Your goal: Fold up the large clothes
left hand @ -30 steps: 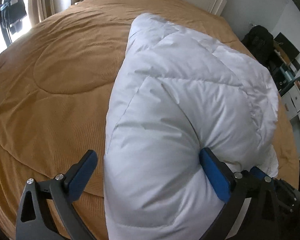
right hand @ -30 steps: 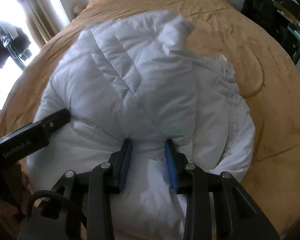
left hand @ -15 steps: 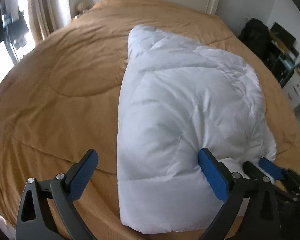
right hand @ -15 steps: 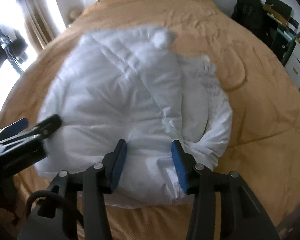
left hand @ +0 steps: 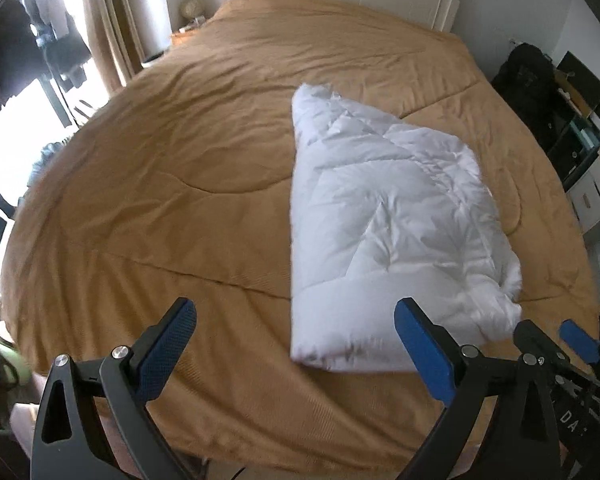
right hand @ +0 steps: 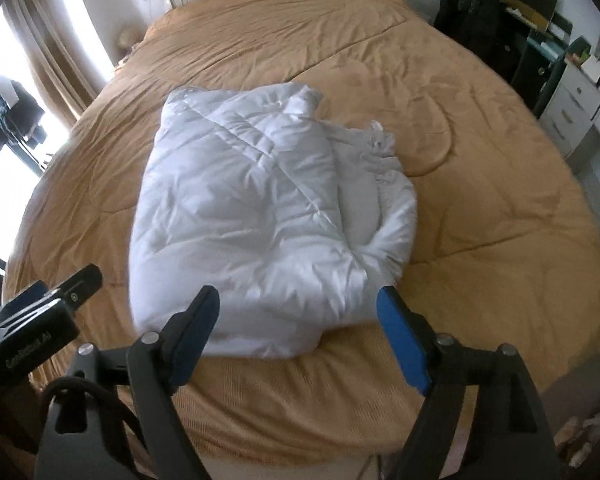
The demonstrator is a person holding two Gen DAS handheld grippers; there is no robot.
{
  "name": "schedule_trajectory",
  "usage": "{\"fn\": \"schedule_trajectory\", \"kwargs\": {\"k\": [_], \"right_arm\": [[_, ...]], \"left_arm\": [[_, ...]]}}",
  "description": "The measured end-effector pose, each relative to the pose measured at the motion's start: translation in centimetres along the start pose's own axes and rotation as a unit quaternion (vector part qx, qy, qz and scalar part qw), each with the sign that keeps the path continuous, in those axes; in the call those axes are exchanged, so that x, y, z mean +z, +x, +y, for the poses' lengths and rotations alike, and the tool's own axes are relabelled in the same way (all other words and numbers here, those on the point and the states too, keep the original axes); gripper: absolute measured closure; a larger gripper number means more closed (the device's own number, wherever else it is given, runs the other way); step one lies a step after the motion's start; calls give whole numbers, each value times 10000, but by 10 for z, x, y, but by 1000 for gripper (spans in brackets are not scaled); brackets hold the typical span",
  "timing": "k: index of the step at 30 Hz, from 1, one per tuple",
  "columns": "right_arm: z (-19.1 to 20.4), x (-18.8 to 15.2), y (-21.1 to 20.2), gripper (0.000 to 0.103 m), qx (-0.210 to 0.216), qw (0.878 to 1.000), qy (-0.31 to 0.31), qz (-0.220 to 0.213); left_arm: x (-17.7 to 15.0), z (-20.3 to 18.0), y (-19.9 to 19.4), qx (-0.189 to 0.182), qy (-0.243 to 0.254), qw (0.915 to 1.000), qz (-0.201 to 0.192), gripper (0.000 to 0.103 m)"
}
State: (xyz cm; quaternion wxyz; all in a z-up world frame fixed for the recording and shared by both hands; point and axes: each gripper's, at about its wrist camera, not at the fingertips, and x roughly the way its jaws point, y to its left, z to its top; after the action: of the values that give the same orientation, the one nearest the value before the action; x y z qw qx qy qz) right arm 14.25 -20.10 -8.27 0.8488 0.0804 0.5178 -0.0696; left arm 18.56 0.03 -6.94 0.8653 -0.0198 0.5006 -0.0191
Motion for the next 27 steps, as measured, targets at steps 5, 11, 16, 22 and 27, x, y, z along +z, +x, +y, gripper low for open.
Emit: {"fn": "schedule_trajectory", "kwargs": {"k": [5,11,16,22,27], "right_arm": [[7,-11,-42,14,-325,9989,-179,-272],[16,-29,-78,0,-463,9968,-455,-475],[18,-37,-92,0,-494,9959,-519,-553],[16,-39,-95,0,-395,9967,-517,-489],[14,-39,-93,0,-283,9979,-462,-349]], "left_arm": [[-13,-4,-51,363,132,9987,-346,1],[-29,-2,-76,276,70,9991,-329,1],[-39,-2,-82,277,18,9994,-223,1],[-42,3,-85,189,-44,9997,-128,1],[-41,3,-87,199,-48,9997,-157,1]]}}
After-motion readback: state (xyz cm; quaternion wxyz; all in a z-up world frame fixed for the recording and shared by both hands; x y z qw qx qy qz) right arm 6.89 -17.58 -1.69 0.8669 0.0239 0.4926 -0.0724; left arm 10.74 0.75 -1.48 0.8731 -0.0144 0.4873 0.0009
